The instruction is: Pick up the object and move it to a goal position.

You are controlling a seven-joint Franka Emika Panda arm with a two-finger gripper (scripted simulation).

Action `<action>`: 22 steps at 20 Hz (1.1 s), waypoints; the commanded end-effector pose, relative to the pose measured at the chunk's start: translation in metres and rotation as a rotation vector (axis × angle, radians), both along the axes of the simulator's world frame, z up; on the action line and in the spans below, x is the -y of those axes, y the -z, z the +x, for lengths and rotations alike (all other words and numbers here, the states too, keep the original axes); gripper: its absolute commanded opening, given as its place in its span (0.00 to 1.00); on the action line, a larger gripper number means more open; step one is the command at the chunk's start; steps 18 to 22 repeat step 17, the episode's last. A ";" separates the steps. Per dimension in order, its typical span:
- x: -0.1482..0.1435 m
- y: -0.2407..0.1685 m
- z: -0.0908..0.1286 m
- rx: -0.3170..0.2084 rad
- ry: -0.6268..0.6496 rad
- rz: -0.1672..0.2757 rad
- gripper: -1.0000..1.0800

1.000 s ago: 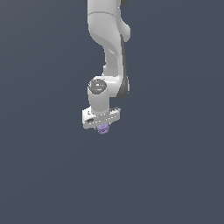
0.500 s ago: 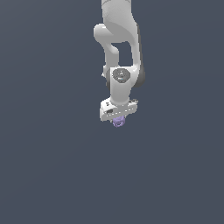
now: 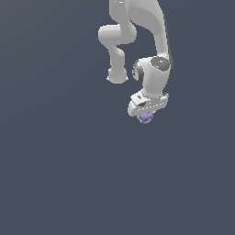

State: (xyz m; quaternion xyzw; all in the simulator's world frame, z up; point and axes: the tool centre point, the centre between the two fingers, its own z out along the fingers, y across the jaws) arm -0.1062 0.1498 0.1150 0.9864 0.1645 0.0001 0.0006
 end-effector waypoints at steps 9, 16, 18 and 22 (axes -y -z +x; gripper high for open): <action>-0.074 -0.025 -0.021 0.000 0.002 0.000 0.00; -0.084 -0.028 -0.021 0.000 0.002 0.001 0.00; -0.084 -0.028 -0.021 0.000 0.002 0.001 0.00; -0.084 -0.028 -0.021 0.000 0.002 0.001 0.00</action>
